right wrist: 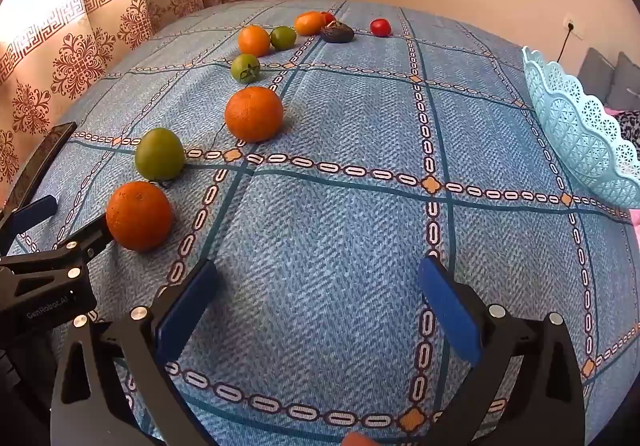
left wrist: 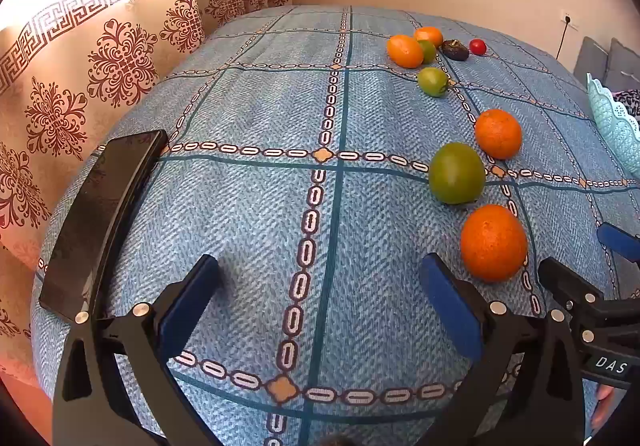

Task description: Organize fruits

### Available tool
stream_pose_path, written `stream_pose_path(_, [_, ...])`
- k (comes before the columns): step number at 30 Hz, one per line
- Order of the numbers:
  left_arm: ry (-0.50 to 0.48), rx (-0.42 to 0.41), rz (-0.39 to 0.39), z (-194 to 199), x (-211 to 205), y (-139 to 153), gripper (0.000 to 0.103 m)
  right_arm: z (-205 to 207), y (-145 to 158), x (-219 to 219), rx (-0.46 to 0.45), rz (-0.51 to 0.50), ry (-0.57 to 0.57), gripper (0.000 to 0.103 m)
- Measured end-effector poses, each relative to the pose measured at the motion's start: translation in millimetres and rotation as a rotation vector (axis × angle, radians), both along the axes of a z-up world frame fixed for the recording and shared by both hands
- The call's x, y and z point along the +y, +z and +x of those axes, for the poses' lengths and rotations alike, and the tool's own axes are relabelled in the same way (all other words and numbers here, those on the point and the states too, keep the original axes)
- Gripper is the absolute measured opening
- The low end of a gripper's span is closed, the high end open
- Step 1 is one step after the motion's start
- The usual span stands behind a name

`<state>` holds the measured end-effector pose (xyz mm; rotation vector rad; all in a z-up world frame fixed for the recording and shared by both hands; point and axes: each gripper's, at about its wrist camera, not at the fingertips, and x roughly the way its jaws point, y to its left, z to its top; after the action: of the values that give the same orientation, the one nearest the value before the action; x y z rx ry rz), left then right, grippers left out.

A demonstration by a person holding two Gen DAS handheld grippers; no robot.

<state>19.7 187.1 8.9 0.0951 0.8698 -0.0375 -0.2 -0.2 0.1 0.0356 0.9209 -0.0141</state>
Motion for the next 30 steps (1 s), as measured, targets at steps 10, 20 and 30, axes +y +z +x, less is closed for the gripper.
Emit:
stream_pose_path(10, [0.000,0.003,-0.002,-0.3,-0.2,0.1,0.101,-0.6,0.3,-1.2,-0.001,-0.006,0.000,0.098])
stream_pose_path(20, [0.000,0.001,-0.005,-0.7,-0.7,0.4,0.101,3.0,6.1,-3.3,-0.003,-0.003,-0.002,0.098])
stream_pose_path(30, [0.000,0.001,-0.008,-1.4,-0.2,0.5,0.101,0.7,8.6,-10.8,0.002,0.000,-0.037,0.098])
